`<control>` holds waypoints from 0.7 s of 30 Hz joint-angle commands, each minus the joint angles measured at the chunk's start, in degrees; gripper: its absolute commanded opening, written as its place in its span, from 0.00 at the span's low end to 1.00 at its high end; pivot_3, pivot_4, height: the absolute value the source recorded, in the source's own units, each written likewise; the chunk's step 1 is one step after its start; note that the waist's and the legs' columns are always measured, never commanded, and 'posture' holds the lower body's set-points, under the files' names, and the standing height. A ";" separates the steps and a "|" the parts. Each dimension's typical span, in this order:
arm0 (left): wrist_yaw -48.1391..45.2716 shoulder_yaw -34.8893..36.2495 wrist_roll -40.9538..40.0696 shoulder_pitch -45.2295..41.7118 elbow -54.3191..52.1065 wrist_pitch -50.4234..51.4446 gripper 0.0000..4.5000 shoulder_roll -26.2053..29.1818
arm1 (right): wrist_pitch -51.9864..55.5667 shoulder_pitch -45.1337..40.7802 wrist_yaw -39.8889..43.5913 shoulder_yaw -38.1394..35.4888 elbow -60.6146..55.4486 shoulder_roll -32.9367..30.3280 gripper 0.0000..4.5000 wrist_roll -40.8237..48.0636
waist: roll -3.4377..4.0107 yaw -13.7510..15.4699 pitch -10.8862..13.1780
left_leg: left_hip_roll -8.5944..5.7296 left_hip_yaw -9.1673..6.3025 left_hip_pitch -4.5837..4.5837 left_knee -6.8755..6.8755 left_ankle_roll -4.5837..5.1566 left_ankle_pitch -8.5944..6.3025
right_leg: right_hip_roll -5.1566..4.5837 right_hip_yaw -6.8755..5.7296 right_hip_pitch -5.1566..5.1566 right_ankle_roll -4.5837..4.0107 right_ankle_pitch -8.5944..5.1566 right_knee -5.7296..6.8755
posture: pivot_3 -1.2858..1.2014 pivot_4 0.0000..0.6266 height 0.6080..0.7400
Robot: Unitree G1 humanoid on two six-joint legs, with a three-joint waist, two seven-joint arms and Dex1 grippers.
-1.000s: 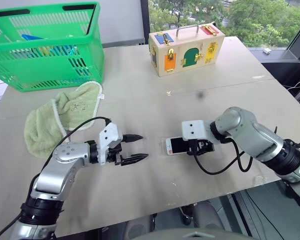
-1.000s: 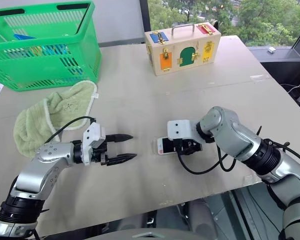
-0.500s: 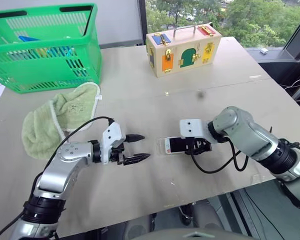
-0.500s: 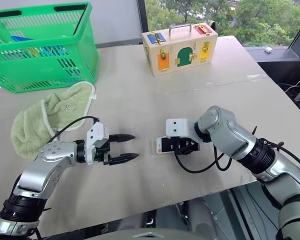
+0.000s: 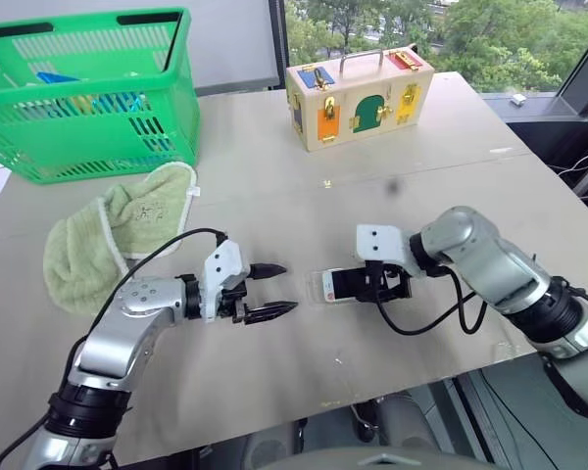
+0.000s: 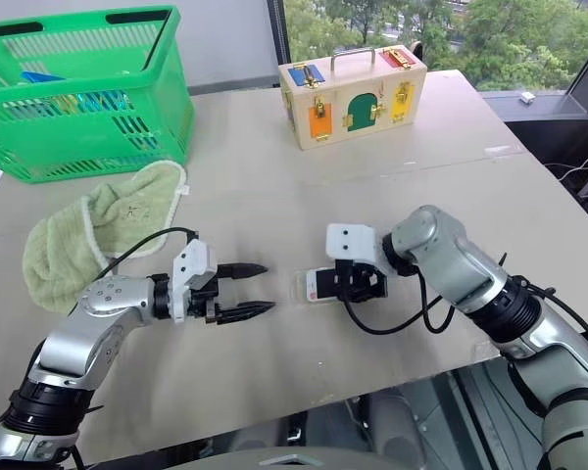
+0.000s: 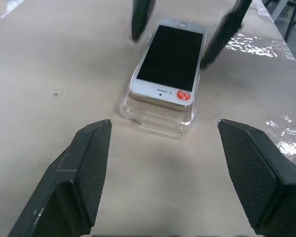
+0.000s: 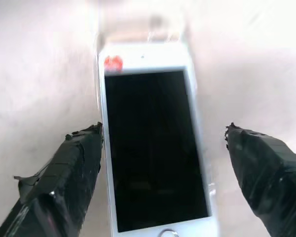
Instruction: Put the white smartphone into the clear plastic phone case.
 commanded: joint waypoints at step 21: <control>-1.32 -0.48 0.35 0.26 -0.92 -1.44 0.79 1.07 | -9.47 7.20 -8.81 4.21 11.30 5.71 0.01 -1.21 | -0.03 -0.11 -0.03 | -0.05 0.07 0.14 -0.13 0.01 0.00 | -0.02 0.09 0.06 0.00 -0.01 -0.05 | 0.52 0.24 1.00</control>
